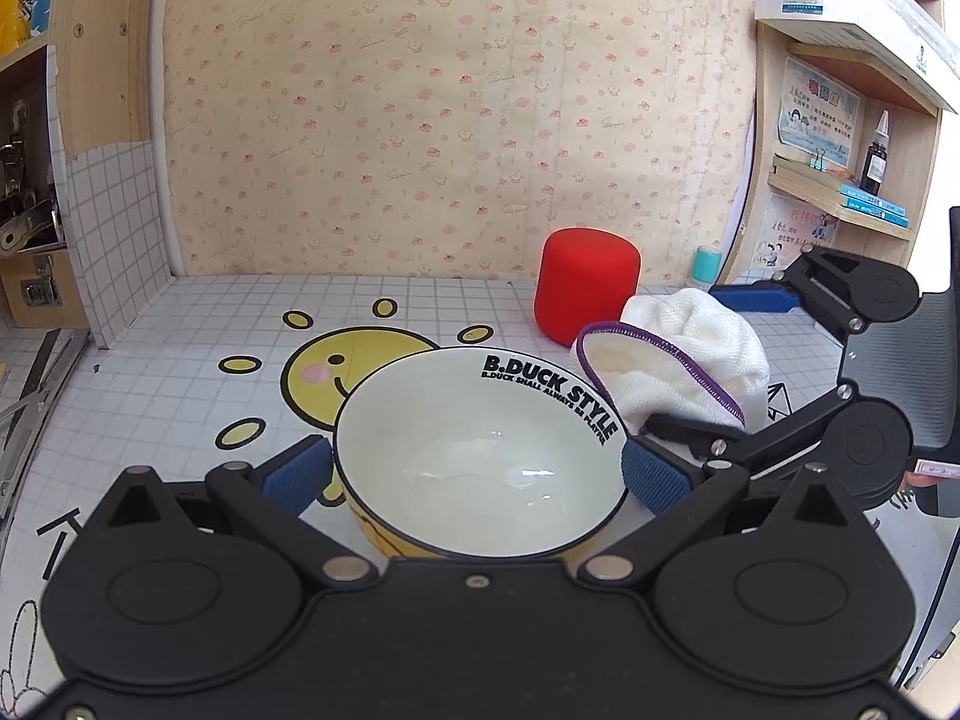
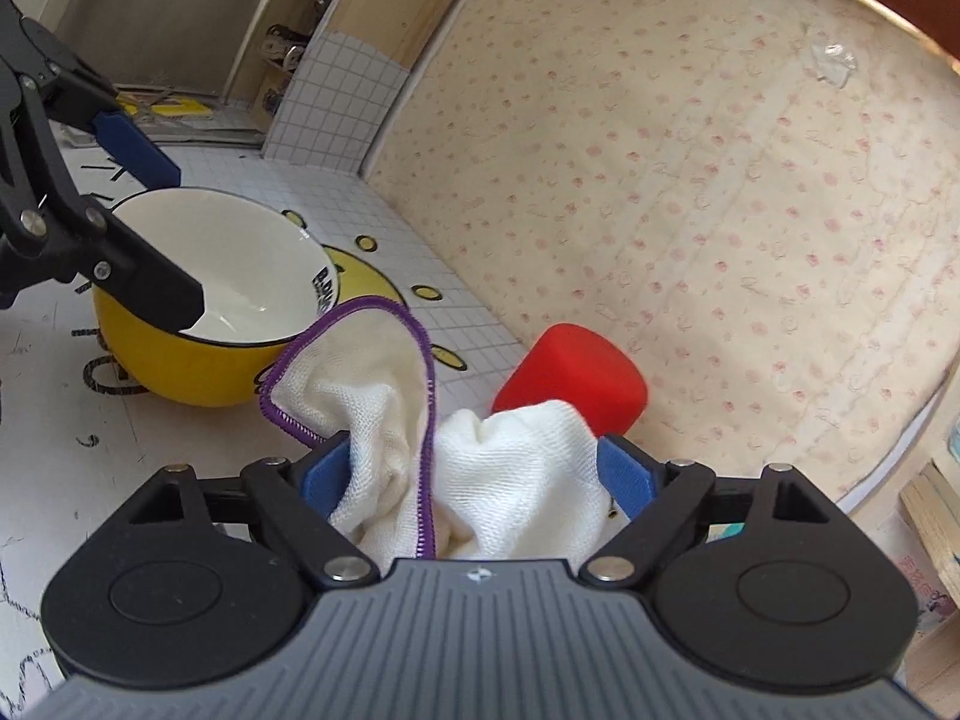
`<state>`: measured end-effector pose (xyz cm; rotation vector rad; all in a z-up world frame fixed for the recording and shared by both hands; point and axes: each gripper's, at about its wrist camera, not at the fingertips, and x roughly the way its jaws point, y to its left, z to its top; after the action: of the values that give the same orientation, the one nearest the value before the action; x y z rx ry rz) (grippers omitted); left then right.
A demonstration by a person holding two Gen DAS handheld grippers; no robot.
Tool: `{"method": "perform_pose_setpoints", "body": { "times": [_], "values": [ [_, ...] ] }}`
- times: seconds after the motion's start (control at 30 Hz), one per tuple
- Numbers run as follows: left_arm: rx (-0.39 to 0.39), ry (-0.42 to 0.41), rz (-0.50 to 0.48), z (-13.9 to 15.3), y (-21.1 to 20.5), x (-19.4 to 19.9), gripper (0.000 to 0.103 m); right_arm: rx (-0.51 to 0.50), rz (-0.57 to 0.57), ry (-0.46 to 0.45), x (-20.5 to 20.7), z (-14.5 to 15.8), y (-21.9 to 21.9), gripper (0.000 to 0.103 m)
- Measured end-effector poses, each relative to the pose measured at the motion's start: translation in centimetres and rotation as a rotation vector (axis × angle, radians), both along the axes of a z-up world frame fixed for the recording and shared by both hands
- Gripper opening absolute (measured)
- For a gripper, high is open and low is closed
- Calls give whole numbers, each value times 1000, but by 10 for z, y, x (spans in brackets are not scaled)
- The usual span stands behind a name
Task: Clean bowl
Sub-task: 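Carry the cloth away from the bowl with the right gripper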
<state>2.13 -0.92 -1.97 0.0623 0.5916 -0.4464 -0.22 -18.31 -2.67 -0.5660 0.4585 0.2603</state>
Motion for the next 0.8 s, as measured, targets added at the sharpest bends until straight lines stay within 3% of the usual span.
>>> {"method": "perform_pose_setpoints", "body": {
  "times": [0.27, 0.53, 0.8],
  "values": [
    [-2, 1, 2, -1, 0, 1, 103, 121, -71, 91, 14, -9, -10, 87],
    [-20, 11, 1, -2, 3, 2, 103, 406, -133, 243, 29, -29, -34, 87],
    [-17, 2, 10, -2, 1, -1, 103, 416, -150, 238, 27, -31, -30, 87]
  ]
}}
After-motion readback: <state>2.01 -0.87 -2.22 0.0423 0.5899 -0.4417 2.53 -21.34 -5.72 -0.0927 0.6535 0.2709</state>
